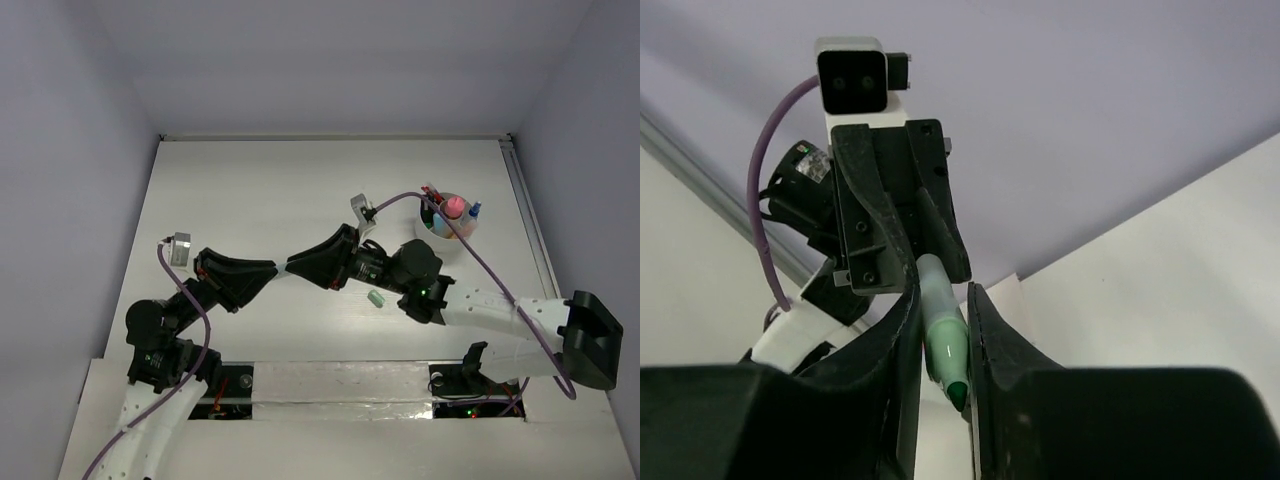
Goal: Sort the stationery into containers
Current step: Pick up the pen from the center of the board.
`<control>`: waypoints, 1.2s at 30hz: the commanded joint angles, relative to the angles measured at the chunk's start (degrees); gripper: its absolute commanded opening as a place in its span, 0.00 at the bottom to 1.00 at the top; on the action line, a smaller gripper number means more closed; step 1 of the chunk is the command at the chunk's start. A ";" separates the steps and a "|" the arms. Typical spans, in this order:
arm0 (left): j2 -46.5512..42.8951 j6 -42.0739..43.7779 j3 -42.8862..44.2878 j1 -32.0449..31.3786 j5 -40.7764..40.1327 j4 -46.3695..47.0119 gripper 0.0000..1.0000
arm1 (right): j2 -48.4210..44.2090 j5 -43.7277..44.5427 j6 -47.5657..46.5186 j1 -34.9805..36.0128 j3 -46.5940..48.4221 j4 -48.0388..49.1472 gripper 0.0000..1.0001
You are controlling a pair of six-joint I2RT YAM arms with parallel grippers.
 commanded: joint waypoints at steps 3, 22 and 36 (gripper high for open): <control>2.66 3.25 1.09 -0.26 5.86 -1.02 0.18 | -3.45 1.49 -7.42 -0.27 9.16 -15.99 0.00; 5.92 3.69 -4.18 -0.26 22.65 -0.40 0.59 | 2.42 -35.67 -25.01 -9.59 28.26 -63.04 0.00; 6.98 7.65 -4.09 -0.26 23.36 -3.66 0.47 | 13.24 -44.84 -26.15 -9.59 35.46 -64.01 0.00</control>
